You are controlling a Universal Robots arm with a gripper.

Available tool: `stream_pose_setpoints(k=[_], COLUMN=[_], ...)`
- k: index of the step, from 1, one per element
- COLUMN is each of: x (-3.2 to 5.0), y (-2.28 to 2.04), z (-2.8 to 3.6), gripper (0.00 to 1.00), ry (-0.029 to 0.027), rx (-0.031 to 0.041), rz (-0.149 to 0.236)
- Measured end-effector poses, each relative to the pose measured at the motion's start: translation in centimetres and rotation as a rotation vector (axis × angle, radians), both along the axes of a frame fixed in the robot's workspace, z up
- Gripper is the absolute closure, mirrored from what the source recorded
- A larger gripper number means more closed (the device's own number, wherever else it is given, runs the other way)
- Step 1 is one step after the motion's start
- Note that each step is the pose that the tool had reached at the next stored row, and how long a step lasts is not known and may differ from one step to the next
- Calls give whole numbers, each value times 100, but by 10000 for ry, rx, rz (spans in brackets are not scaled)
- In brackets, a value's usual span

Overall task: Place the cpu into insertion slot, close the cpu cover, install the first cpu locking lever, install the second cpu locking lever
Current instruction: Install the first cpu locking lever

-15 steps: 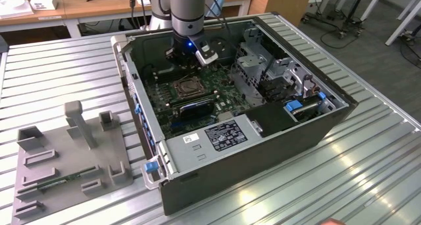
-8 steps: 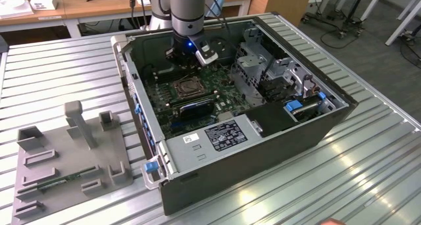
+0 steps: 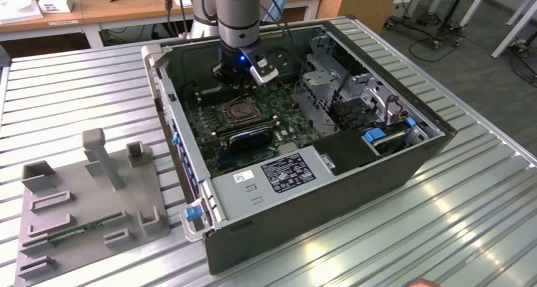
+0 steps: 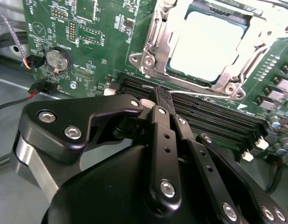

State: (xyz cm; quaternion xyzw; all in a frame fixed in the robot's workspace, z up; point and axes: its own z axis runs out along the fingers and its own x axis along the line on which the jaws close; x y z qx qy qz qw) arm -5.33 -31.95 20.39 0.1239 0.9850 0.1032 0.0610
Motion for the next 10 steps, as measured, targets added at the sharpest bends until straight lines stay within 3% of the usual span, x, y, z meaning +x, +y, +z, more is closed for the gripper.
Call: stream_pose_setpoints(k=[2,4,10], x=[-2,-7,-18], y=[0,1,0], z=[-11,-16,-19], gripper=[89,89,89], ry=[-121,-196,-221], rx=[0,0,-5], rz=[8,12,-55])
